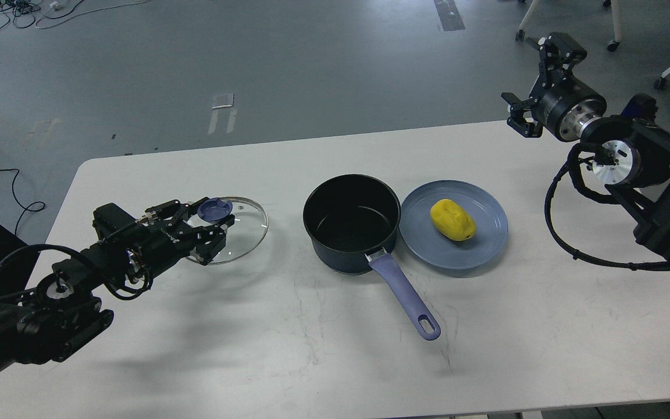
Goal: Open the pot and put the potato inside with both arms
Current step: 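Lower the glass lid onto the table and release it with left gripper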
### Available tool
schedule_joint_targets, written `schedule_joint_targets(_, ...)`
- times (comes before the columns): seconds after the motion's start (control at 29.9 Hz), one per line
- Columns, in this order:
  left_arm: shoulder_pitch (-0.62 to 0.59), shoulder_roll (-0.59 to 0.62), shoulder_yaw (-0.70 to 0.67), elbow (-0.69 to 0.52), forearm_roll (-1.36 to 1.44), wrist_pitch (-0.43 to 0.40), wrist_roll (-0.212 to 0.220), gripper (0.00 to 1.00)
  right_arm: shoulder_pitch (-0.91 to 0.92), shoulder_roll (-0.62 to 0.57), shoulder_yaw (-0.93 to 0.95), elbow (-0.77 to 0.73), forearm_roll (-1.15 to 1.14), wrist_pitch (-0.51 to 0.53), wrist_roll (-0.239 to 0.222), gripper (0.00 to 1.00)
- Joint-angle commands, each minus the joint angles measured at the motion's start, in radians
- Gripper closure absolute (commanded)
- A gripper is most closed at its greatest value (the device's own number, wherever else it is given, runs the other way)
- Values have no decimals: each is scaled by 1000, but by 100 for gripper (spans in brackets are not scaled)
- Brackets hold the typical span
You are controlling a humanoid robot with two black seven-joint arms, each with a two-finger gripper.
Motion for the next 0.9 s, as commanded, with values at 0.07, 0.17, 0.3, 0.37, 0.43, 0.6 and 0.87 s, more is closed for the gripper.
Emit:
schedule_joint_targets(0.07,20,0,11,2,3,0,0,66,-1,0,0,0,0,0,0,0)
schedule_joint_targets(0.17,32,3,13,4,3,0,0,65,-2,0,0,0,0,0,0,0)
schedule_joint_targets(0.3,34,3,13,11,1,0,0,53,-2,0,0,0,0,0,0,0)
schedule_joint_targets(0.37,40,5,13,11,3,0,0,36,-1,0,0,-5,0,0,0,0)
schedule_joint_targets(0.43,52,3,13,13,4,0,0,35,4,-3,0,-6,0,0,-1,0)
schedule_joint_targets(0.6,81,3,13,13,4,0,0,28,7,-20,-14,-6,0,2,-3,0)
schedule_joint_targets(0.87,80,8,11,11,-2,0,0,2,9,-26,-23,-2,0,0,-3,0)
